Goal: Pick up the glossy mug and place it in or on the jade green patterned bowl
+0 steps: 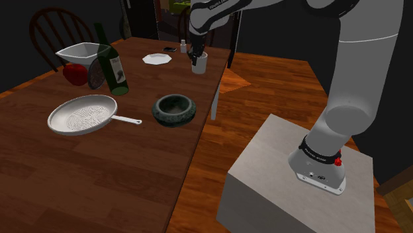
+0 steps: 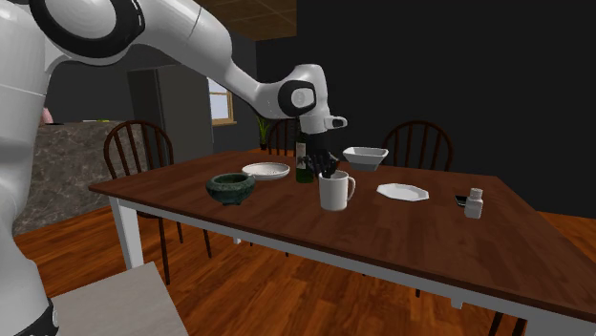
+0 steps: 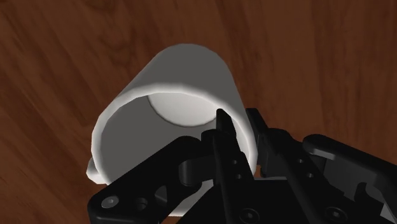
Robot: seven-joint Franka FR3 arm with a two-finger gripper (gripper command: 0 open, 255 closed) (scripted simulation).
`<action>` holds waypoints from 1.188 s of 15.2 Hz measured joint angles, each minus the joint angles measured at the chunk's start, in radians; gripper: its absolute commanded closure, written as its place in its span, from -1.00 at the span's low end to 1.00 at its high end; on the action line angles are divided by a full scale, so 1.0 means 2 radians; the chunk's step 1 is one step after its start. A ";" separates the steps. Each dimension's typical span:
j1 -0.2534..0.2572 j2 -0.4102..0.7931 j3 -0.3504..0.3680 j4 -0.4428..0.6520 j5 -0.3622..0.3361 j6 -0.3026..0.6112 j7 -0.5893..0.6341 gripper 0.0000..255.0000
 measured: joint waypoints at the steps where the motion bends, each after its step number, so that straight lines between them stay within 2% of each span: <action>1: 0.000 -0.002 0.000 0.005 0.000 -0.006 0.000 1.00; 18: 0.001 -0.027 0.001 0.083 0.003 -0.110 -0.005 1.00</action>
